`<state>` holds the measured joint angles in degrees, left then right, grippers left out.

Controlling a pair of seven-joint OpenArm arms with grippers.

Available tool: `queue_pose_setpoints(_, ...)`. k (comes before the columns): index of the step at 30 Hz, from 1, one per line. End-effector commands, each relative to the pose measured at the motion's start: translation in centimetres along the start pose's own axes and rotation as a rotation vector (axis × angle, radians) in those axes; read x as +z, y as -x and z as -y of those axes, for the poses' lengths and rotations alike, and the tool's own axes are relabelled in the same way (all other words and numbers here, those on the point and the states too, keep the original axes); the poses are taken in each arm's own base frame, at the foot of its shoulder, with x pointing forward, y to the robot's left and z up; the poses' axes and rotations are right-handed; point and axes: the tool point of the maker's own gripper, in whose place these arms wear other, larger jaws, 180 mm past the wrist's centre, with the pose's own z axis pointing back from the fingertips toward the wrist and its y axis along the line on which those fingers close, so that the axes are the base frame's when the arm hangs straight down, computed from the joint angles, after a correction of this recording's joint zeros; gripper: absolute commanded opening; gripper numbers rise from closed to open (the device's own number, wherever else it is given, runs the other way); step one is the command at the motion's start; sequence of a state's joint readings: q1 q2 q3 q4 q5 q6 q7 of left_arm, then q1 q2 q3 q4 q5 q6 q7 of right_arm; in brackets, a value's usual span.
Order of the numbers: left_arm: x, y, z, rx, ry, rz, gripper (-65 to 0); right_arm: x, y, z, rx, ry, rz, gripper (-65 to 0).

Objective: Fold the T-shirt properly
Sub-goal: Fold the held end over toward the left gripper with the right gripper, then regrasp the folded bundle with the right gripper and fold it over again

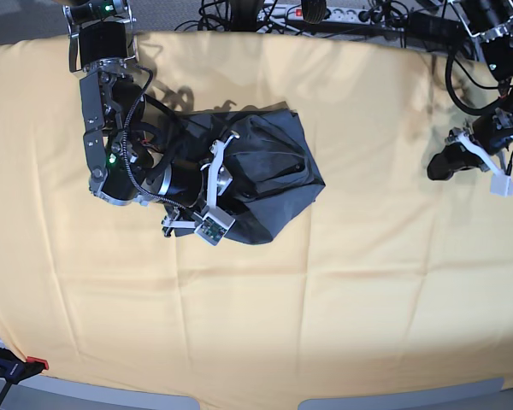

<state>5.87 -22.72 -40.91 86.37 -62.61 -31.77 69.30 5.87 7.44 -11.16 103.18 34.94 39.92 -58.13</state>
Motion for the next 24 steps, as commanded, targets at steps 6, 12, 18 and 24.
queue_pose_setpoints(6,0.5,-1.7,0.4,-0.029,0.013,0.041,-65.0,-0.3,-4.6,-0.7,0.008,-0.022,0.155,-65.0)
queue_pose_setpoints(12,0.4,-1.6,0.5,-0.027,0.015,0.043,-65.0,-1.1,-8.4,-2.3,-0.008,-0.057,0.265,-65.0)
queue_pose_setpoints(18,0.2,-1.5,0.6,-0.020,0.020,0.044,-65.0,-1.3,-11.9,-2.9,0.006,-0.070,0.339,-65.0)
queue_pose_setpoints(24,0.2,-1.4,0.6,-0.018,0.021,0.045,-65.0,-2.6,-13.2,-3.0,-0.017,-0.087,0.358,-65.0)
